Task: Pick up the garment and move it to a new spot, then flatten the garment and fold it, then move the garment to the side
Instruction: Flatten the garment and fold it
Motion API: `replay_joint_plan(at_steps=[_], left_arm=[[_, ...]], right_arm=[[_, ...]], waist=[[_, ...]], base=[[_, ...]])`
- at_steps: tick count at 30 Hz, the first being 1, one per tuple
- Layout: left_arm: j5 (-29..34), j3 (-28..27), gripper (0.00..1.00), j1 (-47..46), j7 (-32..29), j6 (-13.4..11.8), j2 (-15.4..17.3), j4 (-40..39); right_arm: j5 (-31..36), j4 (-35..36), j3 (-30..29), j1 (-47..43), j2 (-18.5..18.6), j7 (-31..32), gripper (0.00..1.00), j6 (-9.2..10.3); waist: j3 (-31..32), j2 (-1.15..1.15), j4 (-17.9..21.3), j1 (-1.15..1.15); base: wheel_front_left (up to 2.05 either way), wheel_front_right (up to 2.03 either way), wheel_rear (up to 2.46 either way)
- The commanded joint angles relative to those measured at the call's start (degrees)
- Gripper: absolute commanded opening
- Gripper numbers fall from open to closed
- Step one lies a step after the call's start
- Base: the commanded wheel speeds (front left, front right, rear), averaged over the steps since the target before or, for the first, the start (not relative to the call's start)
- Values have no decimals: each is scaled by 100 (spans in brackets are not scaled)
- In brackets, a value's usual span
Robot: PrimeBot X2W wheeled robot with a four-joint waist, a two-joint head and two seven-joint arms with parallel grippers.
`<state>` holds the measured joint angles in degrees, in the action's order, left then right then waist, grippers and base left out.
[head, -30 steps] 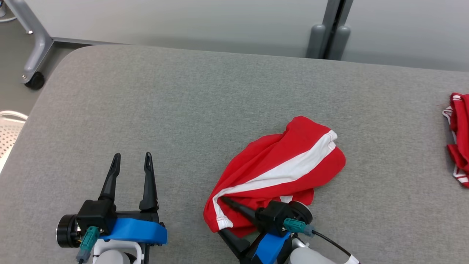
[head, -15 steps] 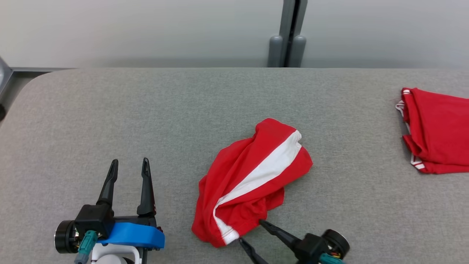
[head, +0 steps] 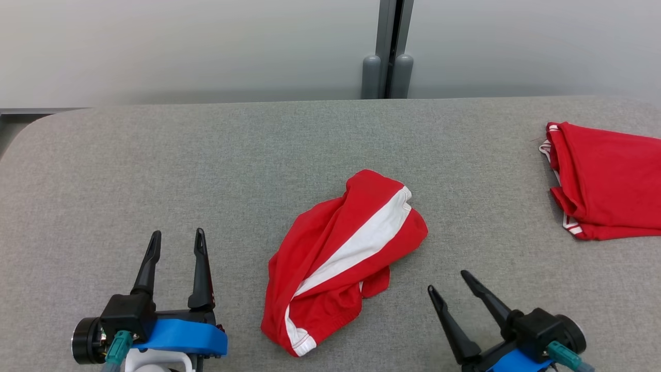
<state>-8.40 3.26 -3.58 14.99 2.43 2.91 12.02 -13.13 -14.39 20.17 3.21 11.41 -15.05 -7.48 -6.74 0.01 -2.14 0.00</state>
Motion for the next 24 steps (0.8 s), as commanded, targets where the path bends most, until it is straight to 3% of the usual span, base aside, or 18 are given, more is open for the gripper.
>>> replay_joint_plan(at_steps=[1, 12, 24], left_arm=[[52, -16, 100, 31, 26, 22, -4, -15], [5, 77, 100, -125, 26, -4, -4, -56], [-67, 273, 100, -401, 26, -76, -4, -74]], right_arm=[[34, 36, -86, -38, 3, -15, 100, -3], [50, -32, -451, 667, 181, 14, 100, -2], [-148, -1030, -44, 2399, 488, 239, 100, -2]], waist=[[-5, -1, -12, 0], [-214, -1, -162, 0], [-630, -1, -492, 0]], base=[[0, 0, 0], [0, 0, 0], [0, 0, 0]])
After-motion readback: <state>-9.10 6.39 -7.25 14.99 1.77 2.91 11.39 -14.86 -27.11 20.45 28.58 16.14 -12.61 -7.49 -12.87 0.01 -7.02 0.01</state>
